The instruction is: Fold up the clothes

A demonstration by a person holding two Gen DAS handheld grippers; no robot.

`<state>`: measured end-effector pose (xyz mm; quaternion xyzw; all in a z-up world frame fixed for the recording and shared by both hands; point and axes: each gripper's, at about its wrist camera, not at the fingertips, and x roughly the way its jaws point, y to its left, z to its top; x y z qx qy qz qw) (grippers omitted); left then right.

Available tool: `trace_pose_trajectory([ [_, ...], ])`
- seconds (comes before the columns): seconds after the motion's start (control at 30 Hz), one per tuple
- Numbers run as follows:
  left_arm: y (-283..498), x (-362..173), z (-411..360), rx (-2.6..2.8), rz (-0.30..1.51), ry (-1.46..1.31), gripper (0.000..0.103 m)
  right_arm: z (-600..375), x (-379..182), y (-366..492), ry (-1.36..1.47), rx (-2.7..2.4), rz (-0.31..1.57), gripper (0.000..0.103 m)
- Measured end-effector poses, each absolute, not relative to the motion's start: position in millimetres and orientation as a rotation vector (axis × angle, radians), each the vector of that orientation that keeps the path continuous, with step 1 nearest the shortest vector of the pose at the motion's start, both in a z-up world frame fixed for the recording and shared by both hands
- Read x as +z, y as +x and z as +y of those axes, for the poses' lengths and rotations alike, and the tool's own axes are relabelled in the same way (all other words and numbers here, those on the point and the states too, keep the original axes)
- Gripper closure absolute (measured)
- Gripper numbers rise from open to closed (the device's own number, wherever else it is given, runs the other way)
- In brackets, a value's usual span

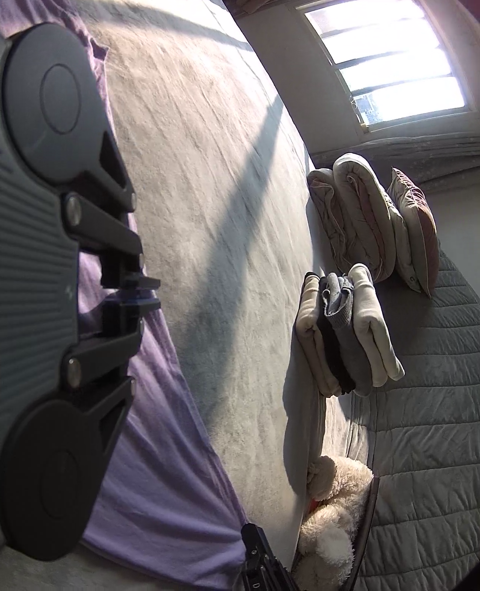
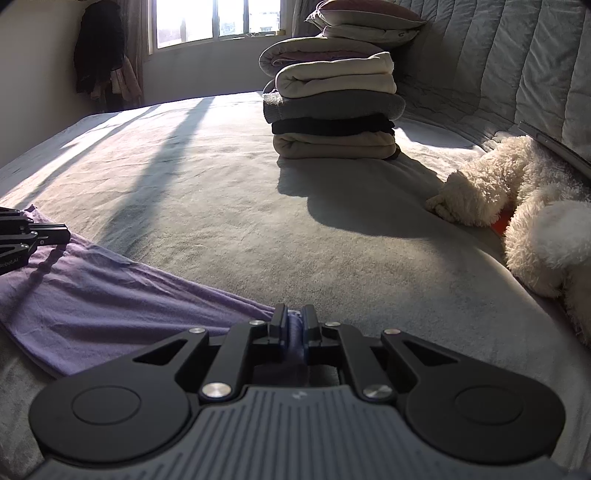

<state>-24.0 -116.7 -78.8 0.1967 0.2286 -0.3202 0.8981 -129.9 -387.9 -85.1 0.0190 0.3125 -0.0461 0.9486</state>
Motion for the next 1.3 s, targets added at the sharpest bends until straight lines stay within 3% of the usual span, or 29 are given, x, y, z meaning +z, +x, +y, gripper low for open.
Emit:
trace_pose_trajectory([
  [0.07, -27.2, -76.1, -114.7, -0.653, 0.471, 0.408, 0.083, -387.7, -84.4, -130.3, 0.037, -0.103, 0.637, 0.091],
  [0.17, -35.3, -70.4, -101.8, -0.654, 0.492, 0.365, 0.067, -390.2, -82.2, -132.5, 0.045, -0.123, 0.637, 0.075],
  [0.23, -42.1, -70.1, -91.5, -0.658, 0.505, 0.351, 0.064, -393.5, -79.1, -135.0, 0.063, -0.145, 0.638, 0.063],
  [0.8, -64.0, -69.0, -13.9, -0.688, 0.535, 0.087, 0.042, -329.6, -48.2, -105.8, 0.078, -0.109, 0.547, 0.043],
  [1.3, -29.4, -79.0, 104.4, -0.358, 0.585, -0.058, 0.042, -174.1, -60.1, -27.9, -0.027, 0.278, 0.574, 0.036],
])
